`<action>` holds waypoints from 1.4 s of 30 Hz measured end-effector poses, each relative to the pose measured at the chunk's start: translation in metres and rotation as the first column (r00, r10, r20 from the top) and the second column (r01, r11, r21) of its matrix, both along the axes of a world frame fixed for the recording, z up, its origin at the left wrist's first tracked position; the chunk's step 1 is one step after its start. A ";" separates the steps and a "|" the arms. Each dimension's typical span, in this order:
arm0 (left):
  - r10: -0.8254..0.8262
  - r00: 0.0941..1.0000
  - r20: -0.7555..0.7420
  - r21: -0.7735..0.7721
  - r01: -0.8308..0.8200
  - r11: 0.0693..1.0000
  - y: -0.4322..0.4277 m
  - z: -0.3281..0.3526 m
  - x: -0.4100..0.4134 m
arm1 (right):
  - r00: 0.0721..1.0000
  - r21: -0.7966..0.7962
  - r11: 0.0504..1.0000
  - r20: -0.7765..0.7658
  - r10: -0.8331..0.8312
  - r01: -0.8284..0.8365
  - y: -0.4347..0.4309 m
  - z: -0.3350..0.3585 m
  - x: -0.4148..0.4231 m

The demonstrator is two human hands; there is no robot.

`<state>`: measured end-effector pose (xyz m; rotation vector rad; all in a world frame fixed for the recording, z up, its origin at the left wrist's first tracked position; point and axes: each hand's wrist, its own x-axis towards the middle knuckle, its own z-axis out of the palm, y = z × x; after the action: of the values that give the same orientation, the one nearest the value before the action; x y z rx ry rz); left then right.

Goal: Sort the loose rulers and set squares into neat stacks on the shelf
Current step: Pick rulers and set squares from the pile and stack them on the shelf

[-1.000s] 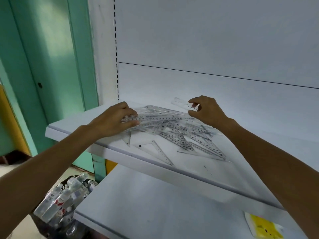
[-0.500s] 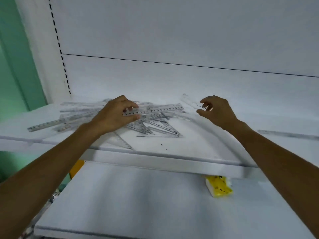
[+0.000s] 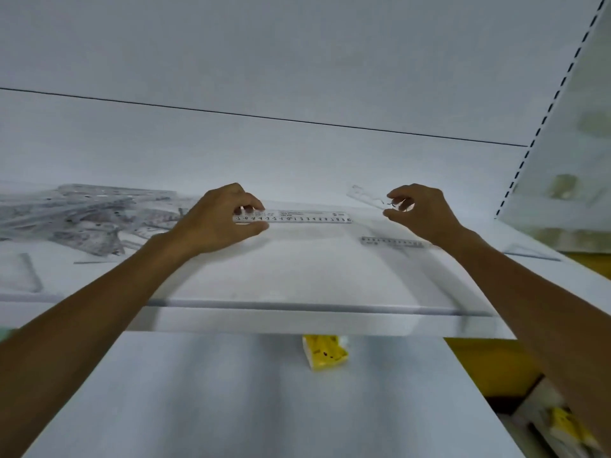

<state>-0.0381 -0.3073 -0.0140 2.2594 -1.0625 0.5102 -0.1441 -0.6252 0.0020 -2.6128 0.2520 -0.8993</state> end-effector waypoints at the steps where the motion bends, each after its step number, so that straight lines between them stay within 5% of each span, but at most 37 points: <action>1: 0.001 1.000 0.001 -0.008 -0.001 1.000 -0.011 -0.001 -0.005 | 1.000 -0.003 1.000 -0.010 0.005 -0.005 -0.012 -0.001 -0.005; 11: -0.030 0.997 -0.076 -0.027 0.028 0.999 -0.097 -0.015 -0.052 | 0.991 0.029 0.995 -0.093 0.098 -0.096 -0.100 -0.008 -0.028; 28: 0.035 0.992 -0.121 0.020 -0.033 0.999 -0.086 -0.025 -0.071 | 0.869 0.078 0.953 -0.393 0.300 -0.293 -0.086 -0.028 -0.005; 42: 0.099 0.994 -0.055 -0.001 -0.099 0.995 -0.086 -0.021 -0.070 | 0.915 0.016 0.959 -0.293 0.276 -0.284 -0.082 -0.029 -0.017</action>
<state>-0.1081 -0.3937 -0.0349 2.3186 -0.9251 0.4870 -0.1609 -0.7077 -0.0270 -2.7094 -0.0631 -0.4194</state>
